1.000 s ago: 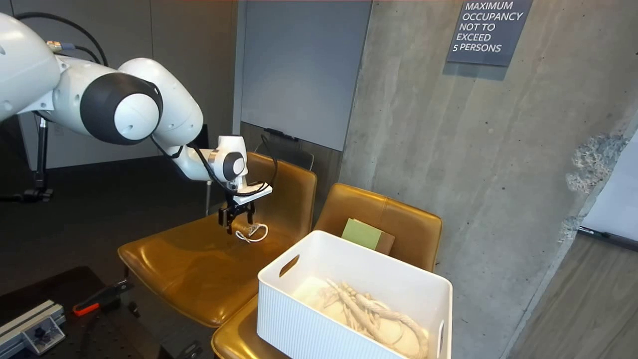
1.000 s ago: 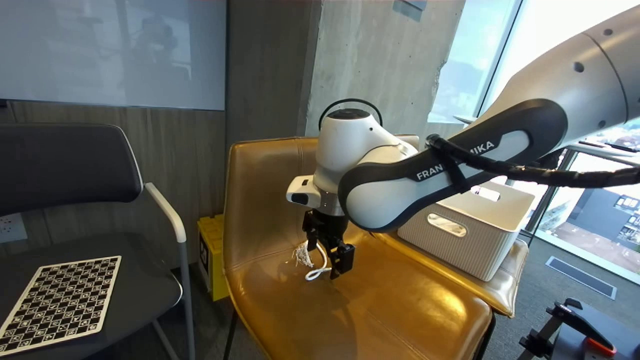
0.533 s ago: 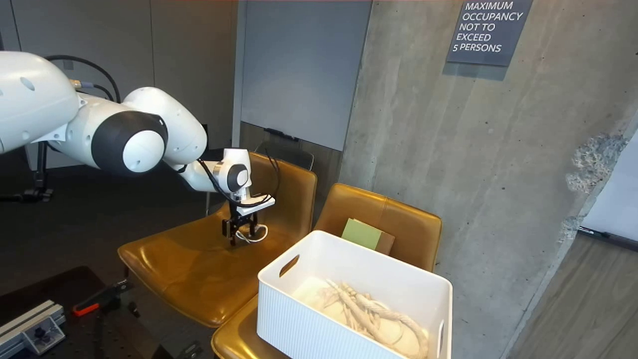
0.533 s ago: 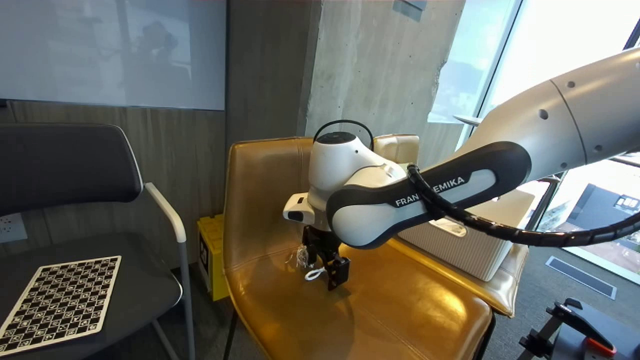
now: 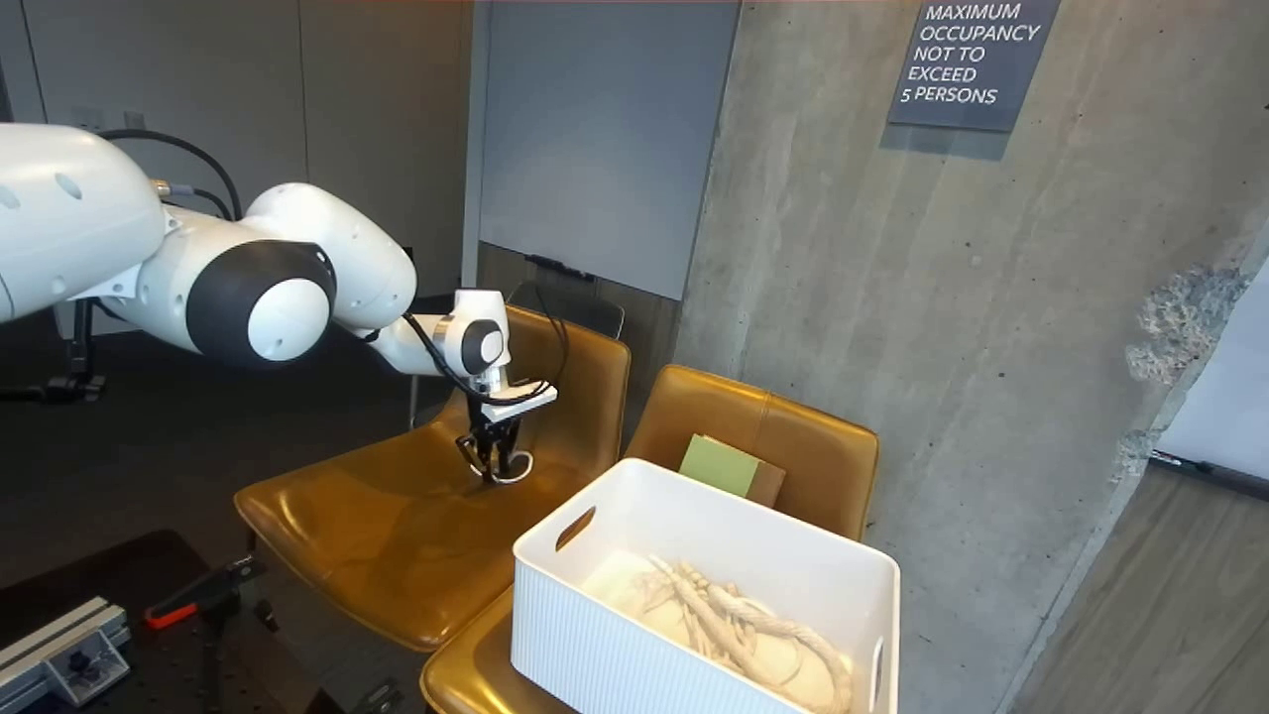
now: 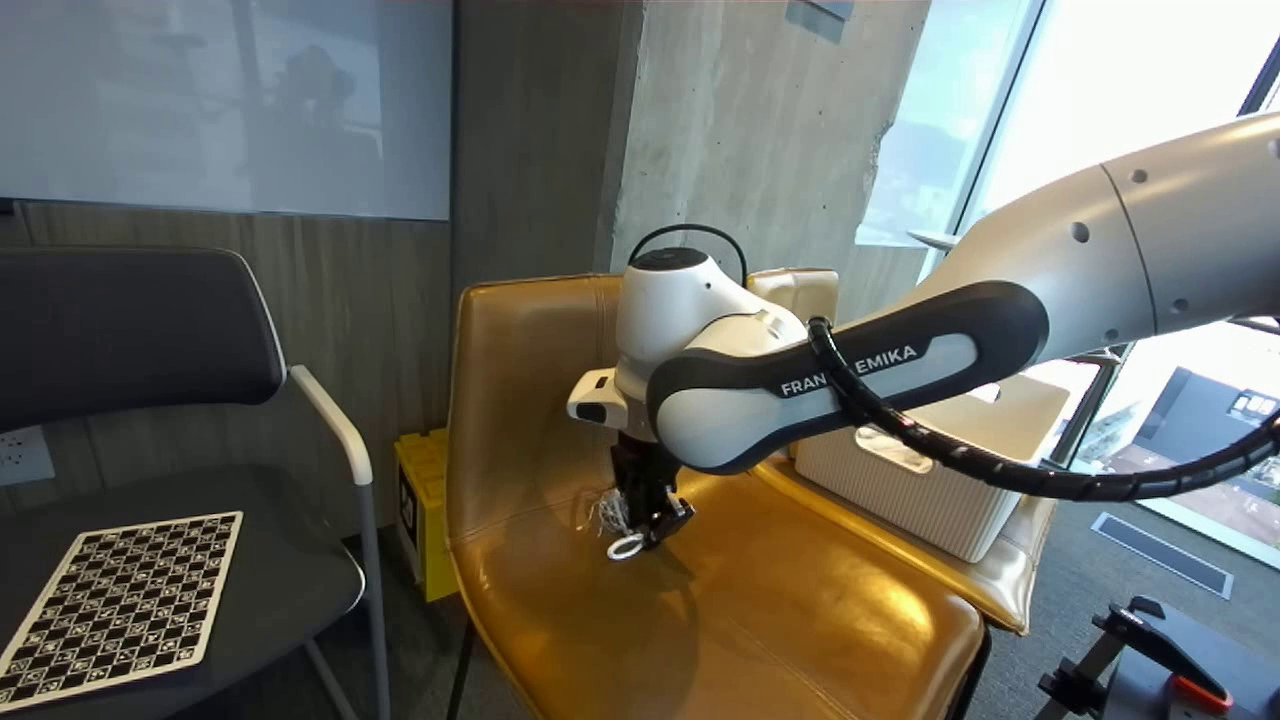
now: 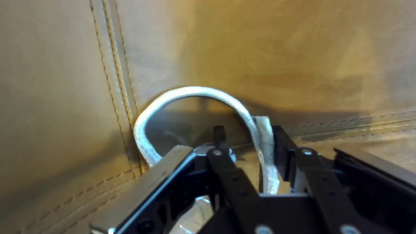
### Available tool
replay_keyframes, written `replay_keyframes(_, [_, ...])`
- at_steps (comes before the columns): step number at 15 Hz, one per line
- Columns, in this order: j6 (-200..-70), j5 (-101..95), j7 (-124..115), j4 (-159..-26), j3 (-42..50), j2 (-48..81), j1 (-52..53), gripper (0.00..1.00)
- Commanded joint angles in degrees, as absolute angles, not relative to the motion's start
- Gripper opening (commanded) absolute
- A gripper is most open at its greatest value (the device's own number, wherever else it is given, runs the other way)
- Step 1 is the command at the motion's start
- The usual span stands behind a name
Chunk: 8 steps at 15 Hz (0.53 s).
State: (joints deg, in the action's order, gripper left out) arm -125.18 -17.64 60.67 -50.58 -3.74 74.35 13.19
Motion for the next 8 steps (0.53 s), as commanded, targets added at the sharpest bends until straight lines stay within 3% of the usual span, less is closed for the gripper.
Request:
replay_keyframes(1, [-124.4, -17.4, 62.0, -48.9, -3.4, 74.6, 11.4, 0.07])
replay_keyframes(3, [-124.8, -17.2, 62.2, -50.0, -3.4, 73.4, 9.8, 0.0])
replay_keyframes(8, [-126.9, -16.9, 62.5, -55.5, -3.8, 67.0, 4.2, 0.01])
